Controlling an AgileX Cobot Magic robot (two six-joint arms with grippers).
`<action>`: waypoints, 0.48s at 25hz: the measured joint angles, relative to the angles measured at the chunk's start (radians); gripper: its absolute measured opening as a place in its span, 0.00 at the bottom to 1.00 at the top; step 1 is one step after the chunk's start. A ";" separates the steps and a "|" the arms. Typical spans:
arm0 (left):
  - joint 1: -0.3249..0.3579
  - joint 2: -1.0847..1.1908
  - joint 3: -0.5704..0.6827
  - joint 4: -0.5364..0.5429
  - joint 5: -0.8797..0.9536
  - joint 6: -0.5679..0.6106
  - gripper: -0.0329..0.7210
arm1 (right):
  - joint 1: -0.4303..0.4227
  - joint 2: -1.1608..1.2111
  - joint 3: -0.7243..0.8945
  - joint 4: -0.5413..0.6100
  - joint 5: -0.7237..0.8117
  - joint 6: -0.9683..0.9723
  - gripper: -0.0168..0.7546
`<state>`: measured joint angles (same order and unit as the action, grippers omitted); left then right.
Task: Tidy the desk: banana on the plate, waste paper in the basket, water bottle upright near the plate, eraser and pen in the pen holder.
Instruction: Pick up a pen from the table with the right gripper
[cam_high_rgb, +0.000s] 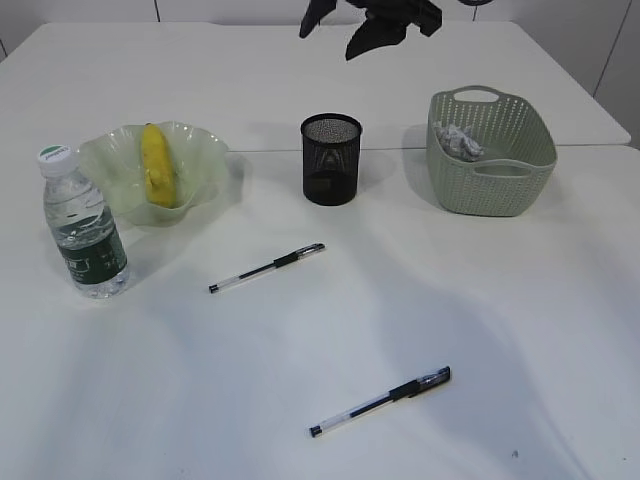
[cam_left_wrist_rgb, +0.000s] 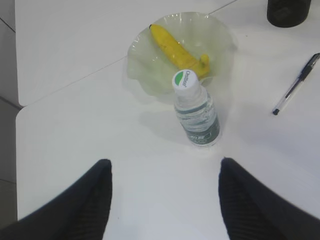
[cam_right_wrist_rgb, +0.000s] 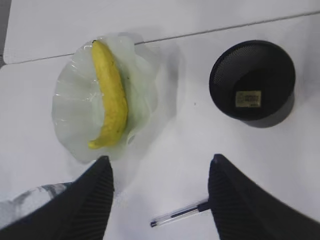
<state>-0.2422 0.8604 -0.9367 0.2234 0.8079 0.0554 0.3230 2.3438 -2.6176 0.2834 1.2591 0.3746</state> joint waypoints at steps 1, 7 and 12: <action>0.000 0.000 0.000 0.000 0.003 0.000 0.67 | 0.000 0.000 0.000 -0.013 0.000 -0.031 0.60; 0.000 0.000 0.000 -0.001 0.009 0.000 0.67 | 0.000 0.000 0.000 -0.140 0.000 -0.181 0.60; 0.000 0.000 0.000 -0.001 0.010 0.000 0.67 | 0.000 -0.009 0.000 -0.240 0.000 -0.309 0.60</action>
<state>-0.2422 0.8604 -0.9367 0.2221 0.8182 0.0554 0.3230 2.3351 -2.6176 0.0432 1.2591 0.0659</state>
